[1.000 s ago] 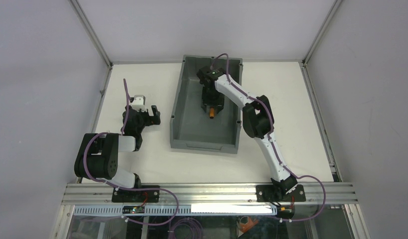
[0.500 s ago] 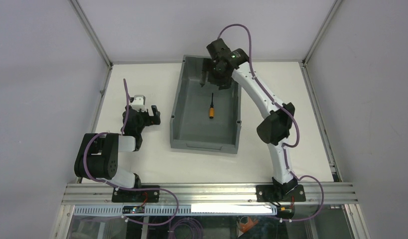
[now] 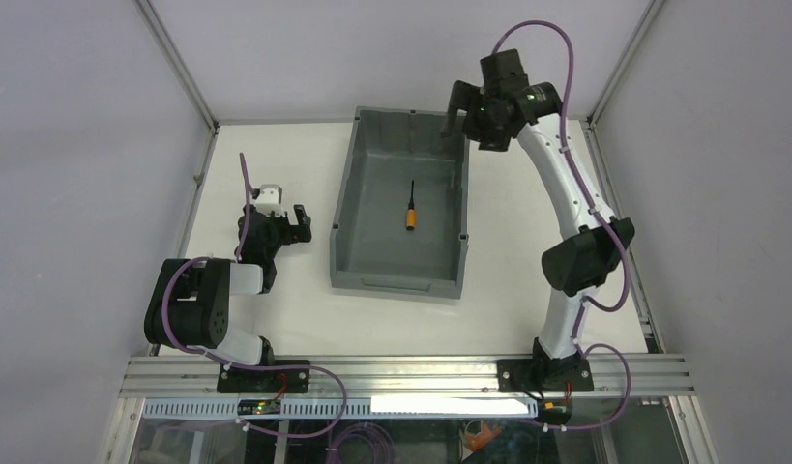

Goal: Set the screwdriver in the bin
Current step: Reset both arms

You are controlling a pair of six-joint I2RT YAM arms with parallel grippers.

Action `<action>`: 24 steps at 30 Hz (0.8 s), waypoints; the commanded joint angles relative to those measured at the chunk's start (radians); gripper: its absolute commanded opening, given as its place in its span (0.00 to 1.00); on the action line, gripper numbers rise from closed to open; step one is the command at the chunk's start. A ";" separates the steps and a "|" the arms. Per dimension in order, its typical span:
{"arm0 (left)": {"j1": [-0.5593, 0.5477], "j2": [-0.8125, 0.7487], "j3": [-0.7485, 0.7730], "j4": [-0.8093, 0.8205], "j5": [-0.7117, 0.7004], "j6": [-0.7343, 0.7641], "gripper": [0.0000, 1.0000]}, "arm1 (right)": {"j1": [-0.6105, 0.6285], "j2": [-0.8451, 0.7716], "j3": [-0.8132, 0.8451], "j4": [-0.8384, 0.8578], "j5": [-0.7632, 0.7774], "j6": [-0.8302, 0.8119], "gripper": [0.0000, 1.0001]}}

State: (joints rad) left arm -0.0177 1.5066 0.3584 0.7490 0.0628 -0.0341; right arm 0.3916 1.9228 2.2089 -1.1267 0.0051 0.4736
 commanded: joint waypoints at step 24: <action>0.007 0.001 0.014 0.075 0.025 0.011 0.99 | -0.485 -0.437 -0.829 0.635 -0.103 -0.046 0.99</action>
State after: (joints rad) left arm -0.0177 1.5066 0.3584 0.7490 0.0628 -0.0341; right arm -0.0574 1.5463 1.4635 -0.6941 -0.0578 0.4011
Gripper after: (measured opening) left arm 0.992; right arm 0.992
